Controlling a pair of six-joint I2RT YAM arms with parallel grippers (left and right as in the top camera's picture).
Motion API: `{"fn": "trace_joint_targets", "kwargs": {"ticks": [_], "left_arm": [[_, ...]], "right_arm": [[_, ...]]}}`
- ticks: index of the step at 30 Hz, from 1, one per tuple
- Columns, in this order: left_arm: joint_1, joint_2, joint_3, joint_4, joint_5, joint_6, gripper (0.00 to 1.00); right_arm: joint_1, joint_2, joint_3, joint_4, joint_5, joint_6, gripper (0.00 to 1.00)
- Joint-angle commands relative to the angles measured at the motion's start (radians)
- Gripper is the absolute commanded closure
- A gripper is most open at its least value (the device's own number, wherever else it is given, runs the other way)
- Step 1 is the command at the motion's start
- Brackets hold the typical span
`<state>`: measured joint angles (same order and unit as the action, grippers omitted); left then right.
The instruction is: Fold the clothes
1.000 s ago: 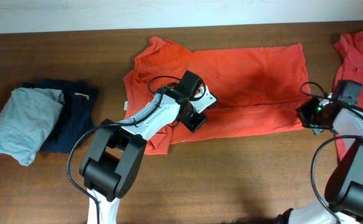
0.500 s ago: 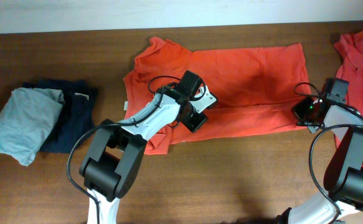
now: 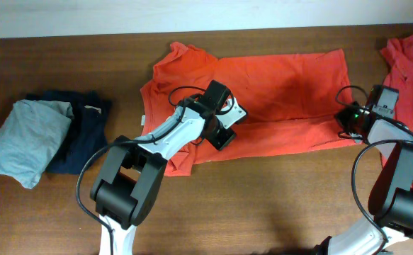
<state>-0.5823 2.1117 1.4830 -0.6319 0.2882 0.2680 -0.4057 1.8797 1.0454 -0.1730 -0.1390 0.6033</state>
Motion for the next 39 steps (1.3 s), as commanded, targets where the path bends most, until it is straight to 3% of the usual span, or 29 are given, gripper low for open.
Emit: {"fn": "trace_joint_targets", "kwargs": {"ticks": [1,7,11,17,26,33,39], "left_arm": [[0.002,0.006,0.004,-0.001,0.003,-0.006,1.0],[0.002,0.006,0.004,-0.001,0.003,-0.006,0.99],[0.002,0.006,0.005,0.0,-0.013,-0.006,0.99],[0.002,0.005,0.032,-0.024,-0.023,-0.007,0.99],[0.005,0.005,0.293,-0.258,-0.189,-0.06,0.98],[0.047,0.005,0.549,-0.489,-0.256,-0.126,0.99],[0.105,0.005,0.789,-0.7,-0.264,-0.126,1.0]], "right_arm": [[0.003,0.008,0.004,0.055,0.02,0.008,0.96],[-0.002,0.004,0.006,0.095,-0.028,-0.004,0.96],[-0.006,-0.043,0.006,0.036,-0.259,-0.129,0.96],[0.021,-0.129,0.006,-0.101,-0.372,-0.253,0.96],[0.206,-0.159,0.005,-0.299,-0.295,-0.32,0.94],[0.376,-0.093,0.005,-0.281,-0.08,-0.345,0.91],[0.426,-0.028,0.005,-0.238,-0.069,-0.34,0.91]]}}
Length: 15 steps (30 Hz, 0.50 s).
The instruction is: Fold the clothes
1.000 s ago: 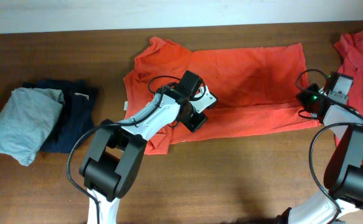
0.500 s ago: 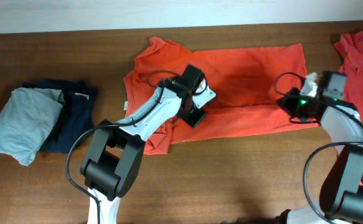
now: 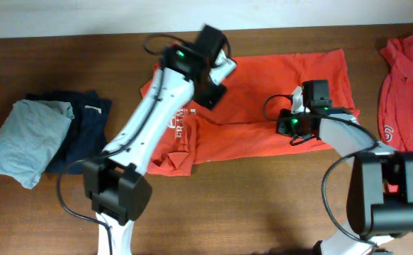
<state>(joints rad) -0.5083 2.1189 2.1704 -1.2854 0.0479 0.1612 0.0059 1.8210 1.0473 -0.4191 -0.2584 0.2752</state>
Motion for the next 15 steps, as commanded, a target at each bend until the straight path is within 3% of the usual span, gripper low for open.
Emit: {"fn": "trace_joint_targets", "kwargs": {"ticks": [1,9,15], "left_arm": [[0.043,-0.002,0.143,-0.078,-0.023,-0.022,1.0],[0.109,-0.002,0.4,-0.27,-0.114,-0.046,1.0],[0.137,-0.003,0.494,-0.402,-0.201,-0.134,1.0]], "right_arm": [[0.018,0.044,0.003,0.012,0.05,-0.008,0.92],[0.023,0.101,0.003,0.178,0.03,-0.006,0.96],[0.023,0.099,0.027,0.282,0.002,-0.006,0.96]]}}
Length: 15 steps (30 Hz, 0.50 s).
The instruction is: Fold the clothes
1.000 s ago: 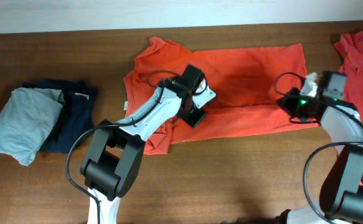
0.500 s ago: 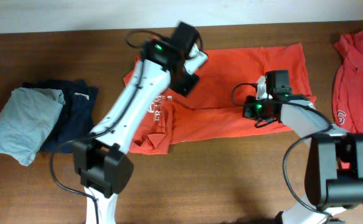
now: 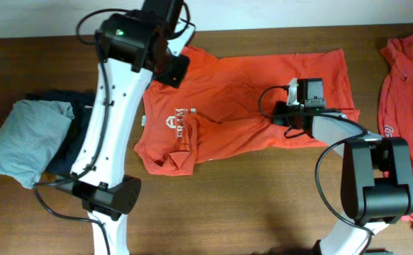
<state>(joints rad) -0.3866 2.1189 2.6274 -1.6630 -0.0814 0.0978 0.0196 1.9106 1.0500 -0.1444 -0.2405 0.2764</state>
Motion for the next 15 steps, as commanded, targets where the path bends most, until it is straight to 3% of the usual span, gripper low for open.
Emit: {"fn": "trace_joint_targets", "kwargs": {"ticks": [1,10,15], "left_arm": [[0.022,-0.005,0.036,-0.025,-0.072,-0.082,0.99],[0.078,-0.015,0.036,-0.025,-0.073,-0.104,0.99],[0.116,0.003,0.026,-0.023,-0.049,-0.082,0.92]], "right_arm": [[0.008,0.009,0.033,0.006,-0.034,-0.007,0.96],[-0.039,-0.07,0.074,-0.126,-0.062,-0.008,0.96],[-0.124,-0.177,0.093,-0.273,-0.063,-0.012,0.95]]}}
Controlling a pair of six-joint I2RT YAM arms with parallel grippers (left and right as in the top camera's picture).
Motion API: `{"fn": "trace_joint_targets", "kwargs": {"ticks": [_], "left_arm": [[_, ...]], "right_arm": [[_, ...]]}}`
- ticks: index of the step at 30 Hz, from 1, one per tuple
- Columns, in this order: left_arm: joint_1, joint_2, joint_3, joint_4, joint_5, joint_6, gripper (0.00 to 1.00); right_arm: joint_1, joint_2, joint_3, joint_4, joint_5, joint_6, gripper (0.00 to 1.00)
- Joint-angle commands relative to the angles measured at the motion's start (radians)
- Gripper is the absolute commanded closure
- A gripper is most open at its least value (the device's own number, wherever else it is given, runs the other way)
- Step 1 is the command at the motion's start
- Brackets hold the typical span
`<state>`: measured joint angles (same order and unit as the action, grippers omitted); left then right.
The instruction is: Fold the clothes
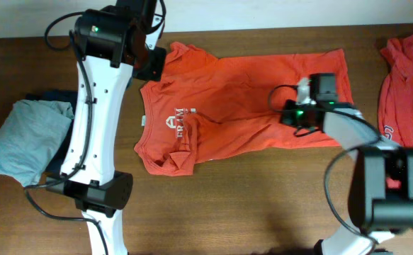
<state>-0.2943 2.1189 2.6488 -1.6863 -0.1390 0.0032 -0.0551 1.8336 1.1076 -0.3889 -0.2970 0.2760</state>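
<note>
An orange T-shirt (pixel 241 99) lies spread on the brown table (pixel 263 198), white logo (pixel 180 122) facing up and its lower left corner (pixel 174 161) curled over. My left gripper (pixel 148 65) hangs at the shirt's upper left edge, by the sleeve. From overhead its fingers are hidden under the wrist, so its state does not show. My right gripper (pixel 297 113) rests low over the shirt's right part, near the hem. Its jaws are too small and dark to read.
A grey garment (pixel 25 142) lies folded on a navy one (pixel 82 127) at the left of the table. A second orange-red garment (pixel 404 78) lies crumpled along the right edge. The white wall runs along the table's far edge.
My left gripper has shifted left, from over the shirt's upper left shoulder to its outer edge. The right gripper has moved a little to the right on the shirt. The shirt lies much the same.
At first the shirt's left part was folded over with no logo showing, my left gripper on it and my right at the shirt's right hem. Then the left arm stood farther back and the logo showed. Now the shirt lies opened out.
</note>
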Motion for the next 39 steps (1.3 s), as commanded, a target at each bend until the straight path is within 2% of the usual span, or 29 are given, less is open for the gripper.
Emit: {"fn": "trace_joint_targets", "kwargs": {"ticks": [1,6,7,8,15,19,25,31,39], "left_arm": [[0.034,0.012,-0.003,0.003,0.028,0.024,0.92],[0.08,0.078,-0.081,0.065,0.145,0.073,0.92],[0.097,0.114,-0.134,0.109,0.153,0.074,0.97],[0.104,0.134,-0.163,0.134,0.164,0.076,0.99],[0.117,0.268,-0.333,0.271,0.211,0.108,1.0],[0.124,0.313,-0.392,0.356,0.216,0.115,1.0],[0.136,0.367,-0.461,0.469,0.301,0.115,0.99],[0.167,0.441,-0.462,0.495,0.265,0.115,0.99],[0.246,0.472,-0.463,0.515,0.175,0.115,0.99]], "right_arm": [[-0.063,-0.119,0.036,-0.042,-0.007,-0.018,0.95],[-0.127,-0.221,0.037,-0.161,-0.013,-0.032,0.91],[-0.148,-0.246,0.037,-0.234,-0.013,-0.003,0.91],[-0.156,-0.249,0.037,-0.27,-0.013,0.011,0.91],[-0.162,-0.217,0.037,-0.44,0.048,0.02,0.92],[-0.163,-0.217,0.037,-0.461,0.073,0.021,0.92],[-0.163,-0.217,0.037,-0.473,0.075,0.02,0.91],[-0.188,-0.217,0.037,-0.463,0.21,0.056,0.91],[-0.26,-0.173,0.022,-0.432,0.234,0.077,0.9]]}}
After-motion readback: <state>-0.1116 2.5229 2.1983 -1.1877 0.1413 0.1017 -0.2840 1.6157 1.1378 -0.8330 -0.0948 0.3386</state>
